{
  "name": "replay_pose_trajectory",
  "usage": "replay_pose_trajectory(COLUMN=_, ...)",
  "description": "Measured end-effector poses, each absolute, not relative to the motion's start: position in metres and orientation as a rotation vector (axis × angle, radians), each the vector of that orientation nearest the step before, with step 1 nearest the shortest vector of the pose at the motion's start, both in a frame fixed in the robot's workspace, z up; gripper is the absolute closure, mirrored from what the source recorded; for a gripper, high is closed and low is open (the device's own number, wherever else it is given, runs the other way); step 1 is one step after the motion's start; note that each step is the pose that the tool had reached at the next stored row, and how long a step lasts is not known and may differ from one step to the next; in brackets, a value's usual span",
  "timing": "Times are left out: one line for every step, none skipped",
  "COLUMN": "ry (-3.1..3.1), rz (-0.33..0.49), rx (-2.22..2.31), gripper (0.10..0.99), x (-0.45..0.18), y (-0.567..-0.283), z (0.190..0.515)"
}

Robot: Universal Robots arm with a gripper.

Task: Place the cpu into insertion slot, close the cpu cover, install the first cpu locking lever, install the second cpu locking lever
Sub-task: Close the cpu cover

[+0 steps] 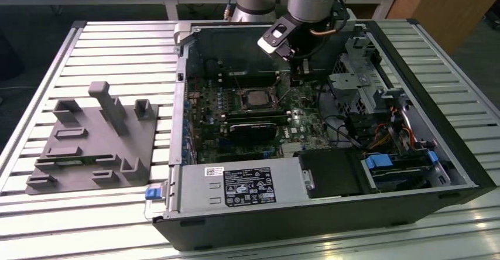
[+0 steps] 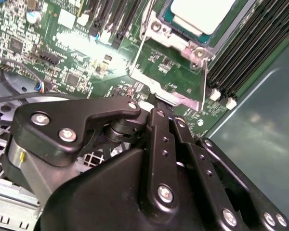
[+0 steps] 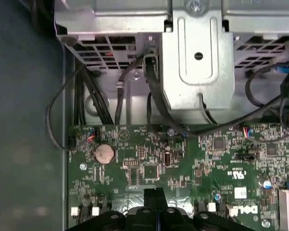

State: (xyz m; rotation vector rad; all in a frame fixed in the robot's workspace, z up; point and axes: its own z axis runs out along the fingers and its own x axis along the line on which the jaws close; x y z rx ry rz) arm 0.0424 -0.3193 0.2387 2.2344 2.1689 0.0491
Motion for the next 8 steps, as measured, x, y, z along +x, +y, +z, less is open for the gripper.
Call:
replay_pose_trajectory(ry=2.168, rz=0.05, rx=2.235, gripper=0.98, x=0.041, y=-0.319, z=0.239)
replay_pose_trajectory(ry=2.168, rz=0.05, rx=2.236, gripper=0.98, x=0.04, y=-0.319, z=0.239)
replay_pose_trajectory(ry=2.168, rz=0.051, rx=2.236, gripper=0.98, x=0.038, y=-0.319, z=0.239)
replay_pose_trajectory(ry=2.168, rz=0.052, rx=2.237, gripper=0.98, x=0.037, y=-0.319, z=0.239)
replay_pose_trajectory(ry=2.168, rz=0.053, rx=2.237, gripper=0.98, x=0.036, y=-0.319, z=0.239)
replay_pose_trajectory(ry=2.168, rz=0.055, rx=2.238, gripper=0.98, x=0.034, y=-0.319, z=0.239)
replay_pose_trajectory(ry=2.169, rz=0.056, rx=2.238, gripper=0.98, x=0.031, y=-0.319, z=0.239)
replay_pose_trajectory(ry=2.169, rz=0.058, rx=2.239, gripper=0.98, x=0.029, y=-0.319, z=0.239)
